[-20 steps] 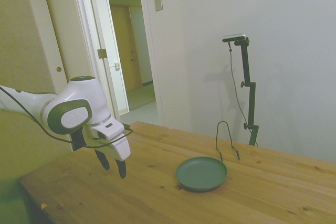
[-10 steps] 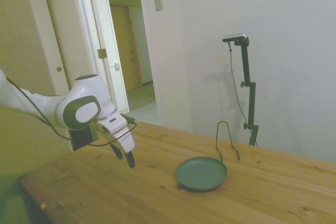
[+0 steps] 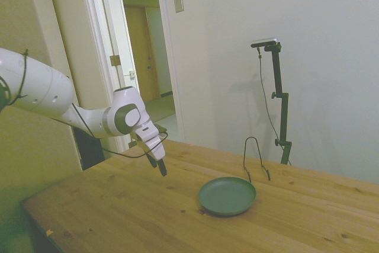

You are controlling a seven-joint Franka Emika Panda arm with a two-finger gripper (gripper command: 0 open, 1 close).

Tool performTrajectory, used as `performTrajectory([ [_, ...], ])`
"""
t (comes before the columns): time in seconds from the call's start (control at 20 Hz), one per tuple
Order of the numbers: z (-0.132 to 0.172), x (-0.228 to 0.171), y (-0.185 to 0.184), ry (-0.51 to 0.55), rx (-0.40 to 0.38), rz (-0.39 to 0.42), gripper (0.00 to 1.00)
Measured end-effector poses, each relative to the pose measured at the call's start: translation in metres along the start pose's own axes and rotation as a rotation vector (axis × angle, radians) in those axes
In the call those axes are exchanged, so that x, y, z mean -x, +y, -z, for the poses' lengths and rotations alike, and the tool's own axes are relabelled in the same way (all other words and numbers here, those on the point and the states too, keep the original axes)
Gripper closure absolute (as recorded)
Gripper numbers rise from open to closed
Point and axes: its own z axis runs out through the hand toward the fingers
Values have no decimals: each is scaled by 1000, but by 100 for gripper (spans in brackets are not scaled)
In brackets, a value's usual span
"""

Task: Load the plate

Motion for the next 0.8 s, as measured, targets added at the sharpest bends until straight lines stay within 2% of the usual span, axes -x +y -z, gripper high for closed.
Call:
performTrajectory([
  [0.1,13,12,-16,-2,6,19,0],
  [0.2,15,9,-16,3,3,14,0],
  [0.45,23,-24,-22,52,-16,-39,0],
  [0.8,-16,-98,-36,145,53,-132,0],
])
